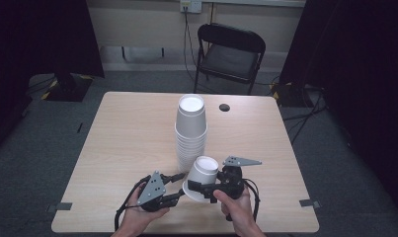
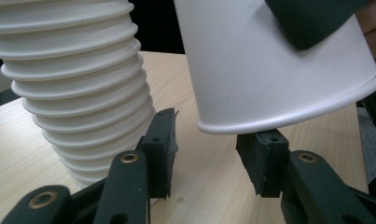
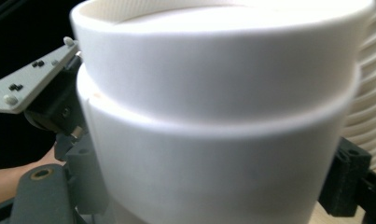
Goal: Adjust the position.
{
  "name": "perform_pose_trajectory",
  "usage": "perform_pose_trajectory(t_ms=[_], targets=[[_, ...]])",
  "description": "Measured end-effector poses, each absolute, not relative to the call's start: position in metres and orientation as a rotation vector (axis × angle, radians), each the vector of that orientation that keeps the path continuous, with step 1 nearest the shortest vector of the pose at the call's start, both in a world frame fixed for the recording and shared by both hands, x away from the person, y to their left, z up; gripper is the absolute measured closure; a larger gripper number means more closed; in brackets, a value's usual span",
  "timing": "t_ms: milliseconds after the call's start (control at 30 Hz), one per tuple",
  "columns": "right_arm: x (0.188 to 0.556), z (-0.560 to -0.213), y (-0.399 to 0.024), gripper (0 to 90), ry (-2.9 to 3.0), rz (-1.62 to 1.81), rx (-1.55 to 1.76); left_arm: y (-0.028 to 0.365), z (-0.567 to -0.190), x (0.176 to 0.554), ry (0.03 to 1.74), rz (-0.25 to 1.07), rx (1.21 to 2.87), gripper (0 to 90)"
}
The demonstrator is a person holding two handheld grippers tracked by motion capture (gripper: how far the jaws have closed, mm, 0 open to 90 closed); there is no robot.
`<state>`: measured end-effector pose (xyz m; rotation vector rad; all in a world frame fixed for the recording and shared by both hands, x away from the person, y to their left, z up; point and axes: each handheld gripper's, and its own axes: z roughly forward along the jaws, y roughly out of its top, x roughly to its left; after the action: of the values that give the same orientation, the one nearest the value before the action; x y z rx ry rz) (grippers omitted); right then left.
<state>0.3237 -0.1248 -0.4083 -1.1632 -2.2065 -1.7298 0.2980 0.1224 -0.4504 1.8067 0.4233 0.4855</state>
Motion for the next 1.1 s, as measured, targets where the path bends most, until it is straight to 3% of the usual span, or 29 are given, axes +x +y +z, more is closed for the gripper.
perform_pose_trajectory(t_ms=[500,700,1100], targets=[[0.316,-0.413,-0.114,16.6,-2.144,-1.701,-1.151,0.115,-0.452,0.298,0.415,0.462,1.829,65.4],[0.316,-0.415,-0.112,16.3,-2.11,-1.692,-1.146,0.119,-0.451,0.299,0.393,0.498,1.82,76.9],[0.318,-0.415,-0.111,14.3,-2.11,-1.664,-1.12,0.123,-0.449,0.302,0.421,0.448,1.805,79.4]])
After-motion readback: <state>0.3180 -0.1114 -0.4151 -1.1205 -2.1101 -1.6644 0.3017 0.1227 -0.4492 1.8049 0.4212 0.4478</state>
